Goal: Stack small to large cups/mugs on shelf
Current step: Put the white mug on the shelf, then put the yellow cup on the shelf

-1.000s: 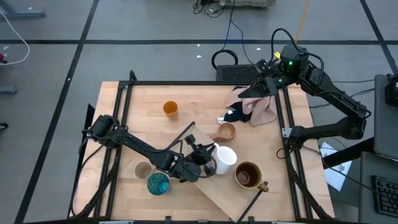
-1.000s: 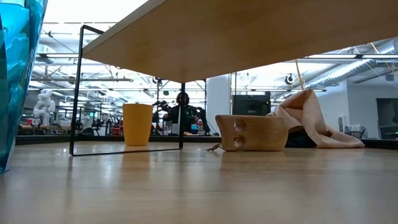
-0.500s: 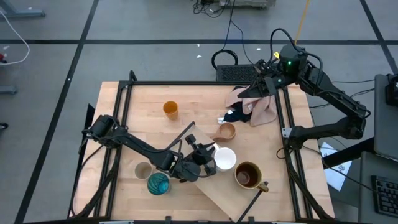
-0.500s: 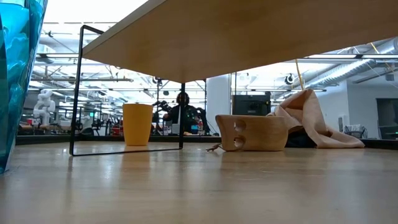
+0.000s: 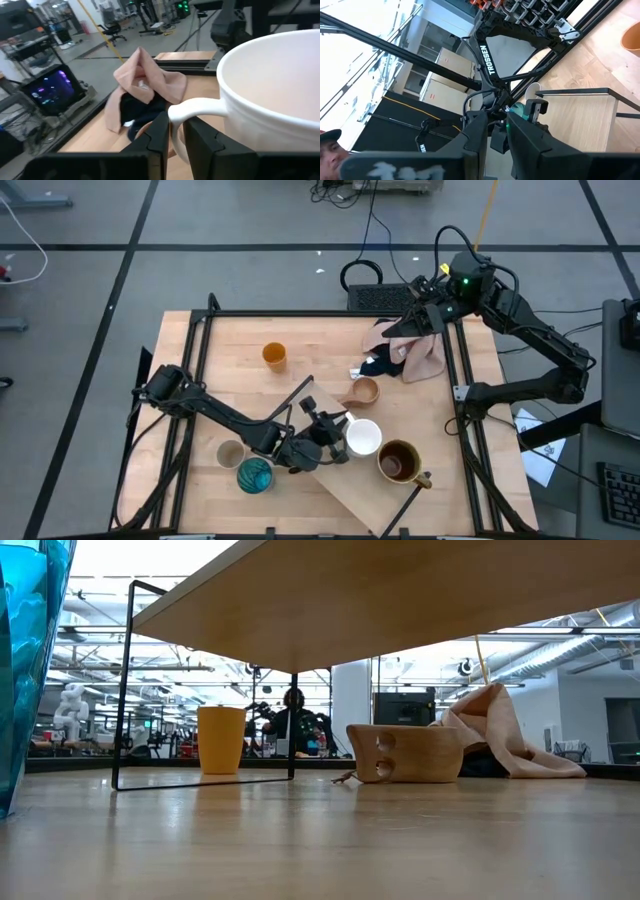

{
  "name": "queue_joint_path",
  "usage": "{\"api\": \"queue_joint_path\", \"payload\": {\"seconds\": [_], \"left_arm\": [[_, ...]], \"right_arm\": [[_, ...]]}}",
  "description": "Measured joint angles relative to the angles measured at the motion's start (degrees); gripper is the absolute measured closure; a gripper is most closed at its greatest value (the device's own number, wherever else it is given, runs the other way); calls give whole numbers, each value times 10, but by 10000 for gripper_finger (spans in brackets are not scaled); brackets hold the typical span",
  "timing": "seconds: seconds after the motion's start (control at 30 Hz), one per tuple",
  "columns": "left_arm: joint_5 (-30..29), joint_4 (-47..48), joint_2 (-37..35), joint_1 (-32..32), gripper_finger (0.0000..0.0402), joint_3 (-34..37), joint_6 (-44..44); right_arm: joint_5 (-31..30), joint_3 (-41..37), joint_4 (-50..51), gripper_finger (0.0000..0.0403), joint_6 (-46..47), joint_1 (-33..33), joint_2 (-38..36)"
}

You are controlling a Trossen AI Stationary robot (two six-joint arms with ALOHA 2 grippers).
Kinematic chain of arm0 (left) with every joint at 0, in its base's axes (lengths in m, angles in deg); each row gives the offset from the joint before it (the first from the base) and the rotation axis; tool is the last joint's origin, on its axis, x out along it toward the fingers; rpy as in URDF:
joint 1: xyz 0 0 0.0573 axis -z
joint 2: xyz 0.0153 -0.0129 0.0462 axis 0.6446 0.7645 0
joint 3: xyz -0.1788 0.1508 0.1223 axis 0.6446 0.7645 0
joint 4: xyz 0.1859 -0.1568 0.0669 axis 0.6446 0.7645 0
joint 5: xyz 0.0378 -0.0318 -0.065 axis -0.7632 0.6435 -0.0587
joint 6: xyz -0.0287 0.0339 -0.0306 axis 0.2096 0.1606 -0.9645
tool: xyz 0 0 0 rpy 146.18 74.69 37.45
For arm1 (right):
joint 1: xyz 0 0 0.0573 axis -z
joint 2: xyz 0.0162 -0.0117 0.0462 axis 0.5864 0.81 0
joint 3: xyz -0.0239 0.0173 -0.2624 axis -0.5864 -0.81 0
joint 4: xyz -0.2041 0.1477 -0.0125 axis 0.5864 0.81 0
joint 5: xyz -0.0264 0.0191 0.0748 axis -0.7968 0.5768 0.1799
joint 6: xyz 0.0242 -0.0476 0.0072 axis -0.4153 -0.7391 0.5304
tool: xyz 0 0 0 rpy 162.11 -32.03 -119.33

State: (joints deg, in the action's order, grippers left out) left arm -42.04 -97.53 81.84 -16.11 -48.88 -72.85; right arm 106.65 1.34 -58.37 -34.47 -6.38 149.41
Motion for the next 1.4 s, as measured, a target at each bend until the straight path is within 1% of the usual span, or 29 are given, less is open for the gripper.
{"api": "queue_joint_path", "payload": {"seconds": [0.1,0.3,0.53,0.67,0.93,1.4], "left_arm": [[10,0,0,0,331,0,-8],[10,3,0,-2,306,0,-13],[19,25,0,-3,283,0,-30],[32,39,0,-3,282,0,-43],[34,48,-1,5,282,0,-44],[2,115,-27,20,281,-1,-58]], "right_arm": [[0,0,0,337,0,0,0],[0,0,0,337,0,0,0],[0,0,0,337,0,0,0],[0,0,0,337,0,0,0],[0,0,0,337,-2,0,0],[3,0,0,337,-11,0,0]]}}
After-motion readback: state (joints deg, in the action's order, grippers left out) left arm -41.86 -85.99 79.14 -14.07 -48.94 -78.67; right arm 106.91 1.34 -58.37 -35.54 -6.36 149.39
